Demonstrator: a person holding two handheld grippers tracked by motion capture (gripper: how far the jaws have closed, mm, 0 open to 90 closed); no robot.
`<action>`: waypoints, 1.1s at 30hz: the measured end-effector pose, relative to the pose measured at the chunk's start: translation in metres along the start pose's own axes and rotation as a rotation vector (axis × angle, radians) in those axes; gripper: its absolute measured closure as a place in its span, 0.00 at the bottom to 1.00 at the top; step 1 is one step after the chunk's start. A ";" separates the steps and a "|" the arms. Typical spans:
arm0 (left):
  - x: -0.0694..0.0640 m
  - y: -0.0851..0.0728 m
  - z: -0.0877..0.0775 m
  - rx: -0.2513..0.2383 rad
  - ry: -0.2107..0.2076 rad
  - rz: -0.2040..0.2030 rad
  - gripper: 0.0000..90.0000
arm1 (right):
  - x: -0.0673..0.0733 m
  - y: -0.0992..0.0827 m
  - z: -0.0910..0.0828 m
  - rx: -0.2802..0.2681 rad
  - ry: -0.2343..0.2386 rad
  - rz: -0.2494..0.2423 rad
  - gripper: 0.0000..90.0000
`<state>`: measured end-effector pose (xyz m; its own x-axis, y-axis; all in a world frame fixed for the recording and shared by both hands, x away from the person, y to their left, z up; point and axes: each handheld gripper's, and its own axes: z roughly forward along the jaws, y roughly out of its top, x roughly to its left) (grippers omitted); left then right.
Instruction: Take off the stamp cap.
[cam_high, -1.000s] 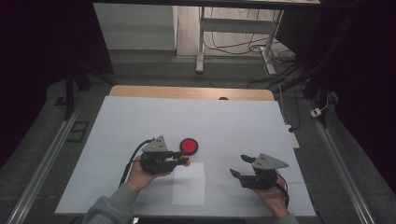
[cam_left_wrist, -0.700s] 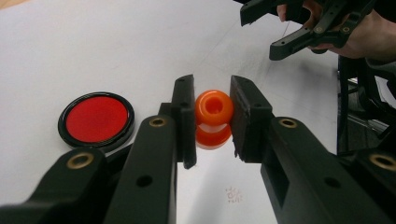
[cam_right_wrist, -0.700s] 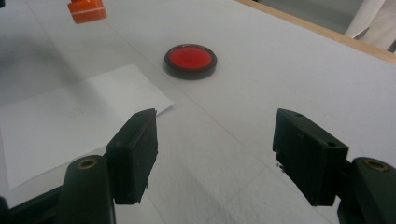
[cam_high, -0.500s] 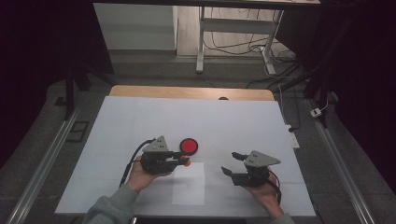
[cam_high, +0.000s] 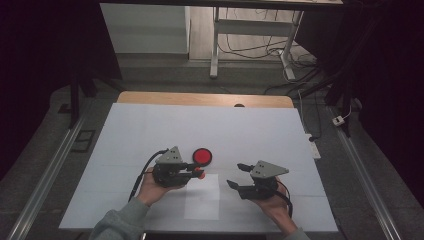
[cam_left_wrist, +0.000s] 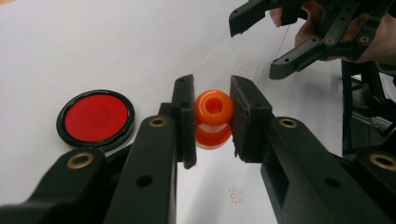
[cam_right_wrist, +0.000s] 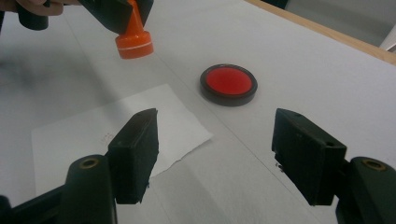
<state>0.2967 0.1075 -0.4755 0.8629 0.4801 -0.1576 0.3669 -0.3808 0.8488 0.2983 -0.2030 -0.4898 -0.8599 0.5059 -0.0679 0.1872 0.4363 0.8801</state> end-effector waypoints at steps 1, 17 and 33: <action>0.000 0.000 0.000 -0.001 0.000 0.000 0.81 | 0.001 0.000 0.001 0.008 -0.003 -0.001 0.35; 0.000 0.002 0.005 0.004 -0.012 0.005 0.81 | 0.017 0.006 0.027 0.036 0.056 -0.020 0.35; -0.001 0.002 0.006 0.004 -0.015 0.005 0.81 | 0.026 0.013 0.044 0.038 0.090 -0.023 0.34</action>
<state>0.2987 0.1015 -0.4767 0.8698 0.4665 -0.1607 0.3639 -0.3865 0.8475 0.2995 -0.1509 -0.5007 -0.9030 0.4274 -0.0443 0.1833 0.4762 0.8600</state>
